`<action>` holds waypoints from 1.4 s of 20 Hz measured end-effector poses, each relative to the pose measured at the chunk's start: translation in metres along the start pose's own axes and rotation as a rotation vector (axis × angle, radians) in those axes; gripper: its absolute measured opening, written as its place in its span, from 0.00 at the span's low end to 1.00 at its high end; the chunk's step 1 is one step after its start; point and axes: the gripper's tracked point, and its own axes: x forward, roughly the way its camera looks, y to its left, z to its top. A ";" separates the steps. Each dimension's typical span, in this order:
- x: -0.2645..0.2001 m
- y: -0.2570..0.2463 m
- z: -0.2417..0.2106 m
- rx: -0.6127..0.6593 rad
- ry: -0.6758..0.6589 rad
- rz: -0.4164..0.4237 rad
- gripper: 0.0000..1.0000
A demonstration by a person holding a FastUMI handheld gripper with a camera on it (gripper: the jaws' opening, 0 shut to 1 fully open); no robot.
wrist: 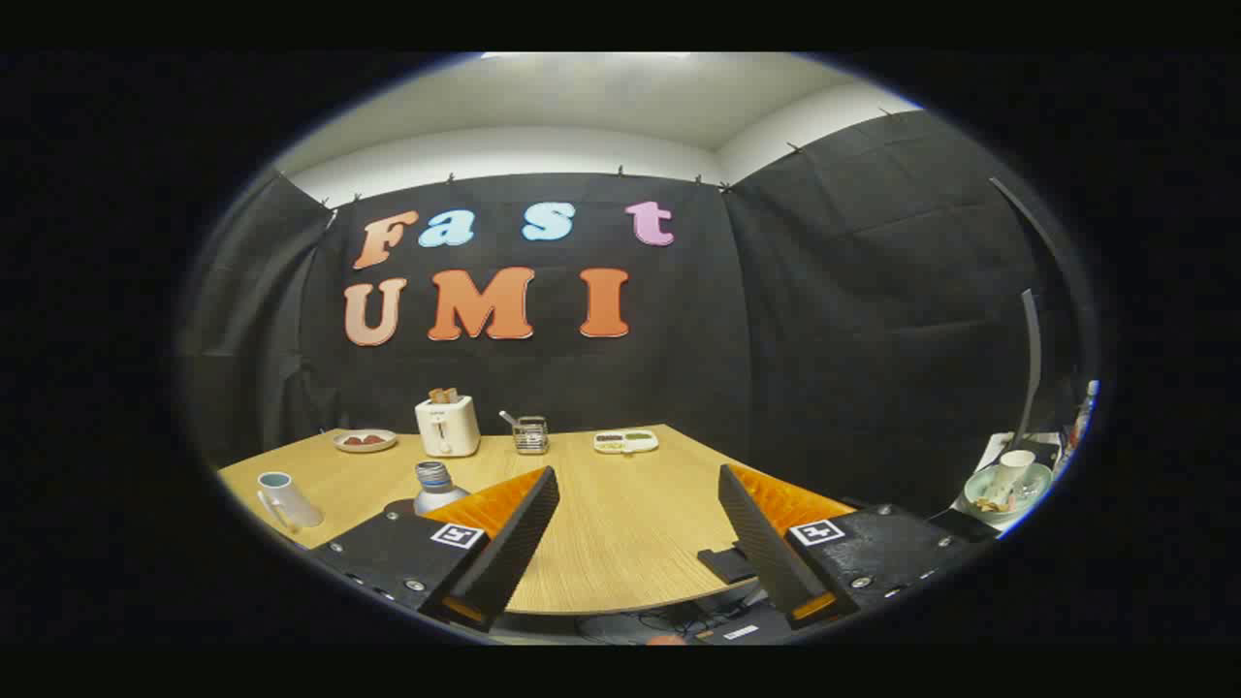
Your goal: Take the bottle from table, then pour the juice into the cup, finally place the bottle on the coaster
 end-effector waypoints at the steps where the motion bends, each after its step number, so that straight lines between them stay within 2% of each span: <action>1: 0.001 0.003 0.000 0.008 0.001 0.009 0.99; 18: 0.006 0.047 -0.004 0.006 0.020 0.115 0.98; 28: 0.002 0.107 -0.018 -0.026 0.062 0.255 0.98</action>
